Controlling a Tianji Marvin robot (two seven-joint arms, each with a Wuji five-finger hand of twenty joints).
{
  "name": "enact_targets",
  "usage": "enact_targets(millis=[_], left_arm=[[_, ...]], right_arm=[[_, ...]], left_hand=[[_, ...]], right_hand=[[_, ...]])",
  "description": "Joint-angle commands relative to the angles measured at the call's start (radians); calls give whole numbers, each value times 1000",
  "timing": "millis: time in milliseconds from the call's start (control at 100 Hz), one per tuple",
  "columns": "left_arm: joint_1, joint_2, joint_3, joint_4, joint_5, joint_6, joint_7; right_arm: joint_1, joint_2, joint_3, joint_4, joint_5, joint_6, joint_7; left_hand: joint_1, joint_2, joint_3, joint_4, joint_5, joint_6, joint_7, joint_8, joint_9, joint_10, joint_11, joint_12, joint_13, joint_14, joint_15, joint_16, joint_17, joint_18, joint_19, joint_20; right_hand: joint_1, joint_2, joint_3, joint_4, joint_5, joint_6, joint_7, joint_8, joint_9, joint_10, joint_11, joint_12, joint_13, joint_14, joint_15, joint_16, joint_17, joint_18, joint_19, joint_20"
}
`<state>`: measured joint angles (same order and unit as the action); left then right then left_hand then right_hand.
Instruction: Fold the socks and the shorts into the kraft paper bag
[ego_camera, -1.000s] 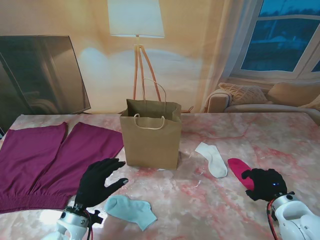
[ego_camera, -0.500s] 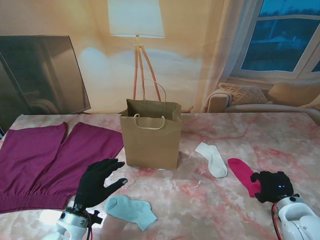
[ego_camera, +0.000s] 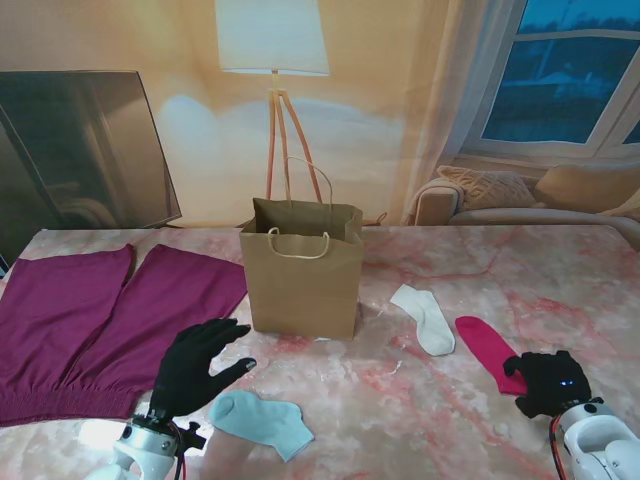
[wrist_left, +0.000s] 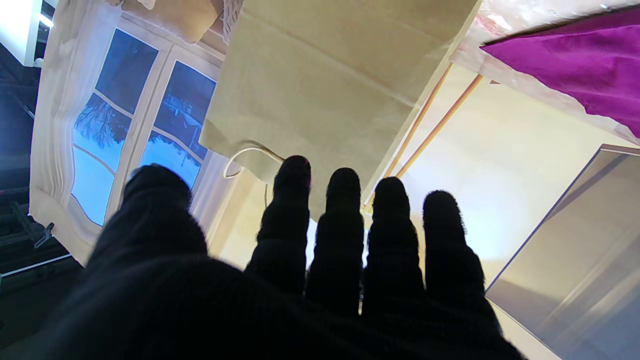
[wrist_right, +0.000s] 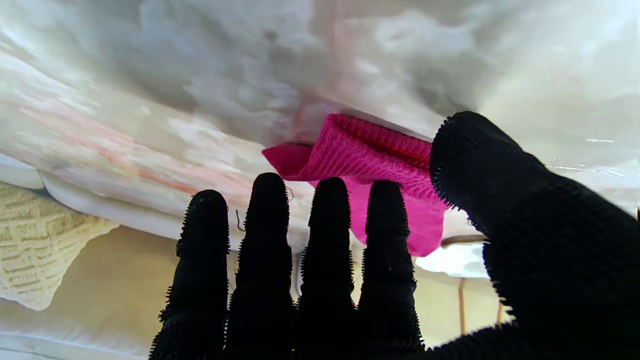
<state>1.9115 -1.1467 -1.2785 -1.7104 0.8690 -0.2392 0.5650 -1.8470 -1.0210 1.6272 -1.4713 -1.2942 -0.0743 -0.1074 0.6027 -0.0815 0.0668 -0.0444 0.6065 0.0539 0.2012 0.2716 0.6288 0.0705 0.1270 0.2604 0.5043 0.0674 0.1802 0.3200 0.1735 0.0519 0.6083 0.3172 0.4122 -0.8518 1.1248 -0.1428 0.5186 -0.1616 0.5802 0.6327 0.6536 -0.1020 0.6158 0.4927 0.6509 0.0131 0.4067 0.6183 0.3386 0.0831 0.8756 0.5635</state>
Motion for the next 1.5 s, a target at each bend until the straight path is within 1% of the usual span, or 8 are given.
enact_targets(millis=[0,160,210,270,650,930,1180,1490], left_arm=[[2,-2,5,2,-7,1,-2],[2,-1,3,-1,-5,1,-8],[2,-1,1,-3,-5,1,-8],[2,-2,0,-4,-6,0,-7],[1,-1,-1,-4,-4,-1,-8],[0,-2,0,-2,-10,-3,-9],[1,-2,-3,-4,-9,-5,-11],[-1,-2,-1,-3,-13,-7,-13]], right_arm=[[0,5,-14,28,-14,2,-15],[21,9,-44,81,-24,4,-98],[25,9,-52,94,-24,9,-124],[29,9,-58,106,-21,7,-146],[-55,-6,20,-15,3,-32,-95],[-135,-12,85,-115,-43,-73,-141],[-193,-19,132,-190,-48,-107,-138],[-251,-20,174,-260,-83,-145,-155]], left_hand=[[25,34,-30,65,-4,-11,-8,15,-37,12,-16,-6,-18,-9,-10,-6,-9,-14,-10,-6],[25,38,-30,65,-7,-14,-9,15,-38,11,-16,-6,-20,-9,-10,-6,-8,-14,-10,-6],[26,37,-30,66,-5,-13,-8,15,-36,14,-15,-5,-18,-8,-10,-6,-7,-13,-9,-5],[27,39,-30,66,-4,-15,-7,15,-34,13,-15,-5,-18,-8,-10,-6,-7,-13,-9,-5],[26,42,-33,66,-5,-16,-8,16,-35,13,-16,-4,-18,-7,-9,-6,-8,-13,-9,-5],[29,43,-33,66,-4,-15,-7,17,-34,15,-16,-3,-18,-5,-9,-5,-7,-13,-9,-5],[30,44,-34,66,-5,-14,-8,17,-33,16,-16,-3,-17,-6,-9,-5,-6,-14,-7,-4],[32,43,-34,66,-5,-15,-8,17,-34,16,-16,-3,-17,-7,-9,-5,-7,-13,-7,-4]], right_hand=[[14,-58,48,-37,67,-20,-18,-28,-11,-20,11,24,-14,-12,29,41,-12,27,-15,52],[27,-16,72,-34,210,-114,61,-22,68,-30,31,36,34,-8,76,63,23,35,19,86],[61,16,56,-139,225,-163,142,-125,99,-34,33,46,49,-8,100,80,34,38,37,103],[82,41,42,-185,242,-232,286,-228,132,-40,38,52,62,-9,119,92,42,39,53,109],[117,346,-9,-113,271,-217,338,-247,150,-17,-20,105,37,-3,107,88,6,24,36,103],[47,299,-90,-134,347,-263,346,-234,214,-29,-19,68,92,6,110,90,35,43,52,117],[139,347,-31,-105,329,-98,352,-306,273,-19,-50,109,114,9,98,87,48,43,56,118],[92,290,-33,-160,392,-185,397,-285,353,-54,-46,127,192,-11,105,88,91,45,82,118]])
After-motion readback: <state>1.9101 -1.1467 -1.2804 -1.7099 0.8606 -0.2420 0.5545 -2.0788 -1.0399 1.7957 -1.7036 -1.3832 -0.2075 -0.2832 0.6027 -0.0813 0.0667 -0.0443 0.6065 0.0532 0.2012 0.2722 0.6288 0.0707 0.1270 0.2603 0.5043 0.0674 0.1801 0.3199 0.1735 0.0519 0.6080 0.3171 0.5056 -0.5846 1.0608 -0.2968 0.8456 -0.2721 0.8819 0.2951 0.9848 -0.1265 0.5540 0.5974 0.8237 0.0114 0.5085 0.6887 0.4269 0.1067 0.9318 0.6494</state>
